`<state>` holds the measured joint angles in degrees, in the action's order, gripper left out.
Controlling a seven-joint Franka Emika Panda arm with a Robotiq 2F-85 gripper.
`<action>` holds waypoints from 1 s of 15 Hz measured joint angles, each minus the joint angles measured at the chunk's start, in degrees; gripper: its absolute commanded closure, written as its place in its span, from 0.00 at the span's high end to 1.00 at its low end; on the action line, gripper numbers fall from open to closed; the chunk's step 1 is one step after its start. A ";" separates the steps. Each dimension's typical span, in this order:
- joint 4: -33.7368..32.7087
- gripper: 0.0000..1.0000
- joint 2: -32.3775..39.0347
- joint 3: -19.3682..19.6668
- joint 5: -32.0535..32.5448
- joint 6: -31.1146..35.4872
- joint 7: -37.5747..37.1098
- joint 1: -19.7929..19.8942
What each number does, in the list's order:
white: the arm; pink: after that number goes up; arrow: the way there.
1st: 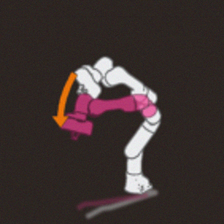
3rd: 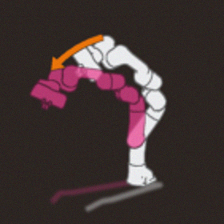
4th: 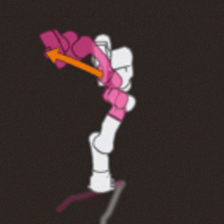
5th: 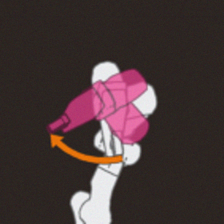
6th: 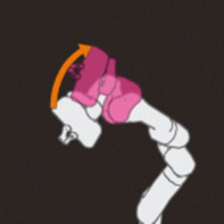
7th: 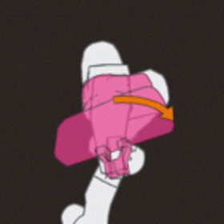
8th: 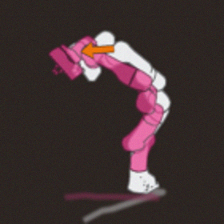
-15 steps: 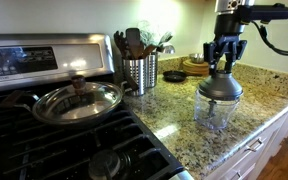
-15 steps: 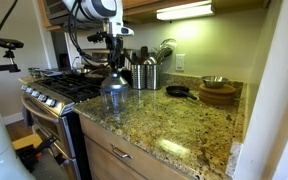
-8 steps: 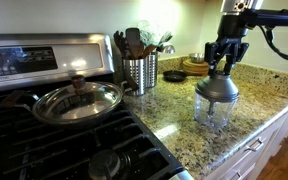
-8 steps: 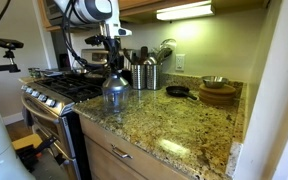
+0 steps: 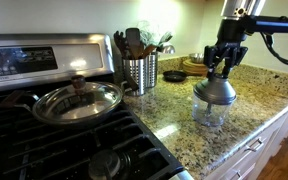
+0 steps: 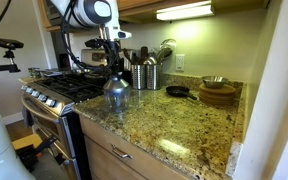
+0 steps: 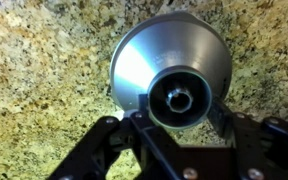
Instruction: Place the blender blades upright in the cup then close the cup
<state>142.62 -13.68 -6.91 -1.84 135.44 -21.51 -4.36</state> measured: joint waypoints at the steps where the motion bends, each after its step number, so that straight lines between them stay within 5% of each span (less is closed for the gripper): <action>1: -0.02 0.86 0.00 -0.02 0.00 -0.06 0.02 0.00; 4: -0.01 0.99 0.19 -0.30 -0.19 -0.63 0.06 -0.14; 15: -3.27 1.00 -2.90 -1.85 -3.72 -10.92 0.95 -1.91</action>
<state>139.35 -16.58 -8.76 -5.57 124.51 -20.55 -6.26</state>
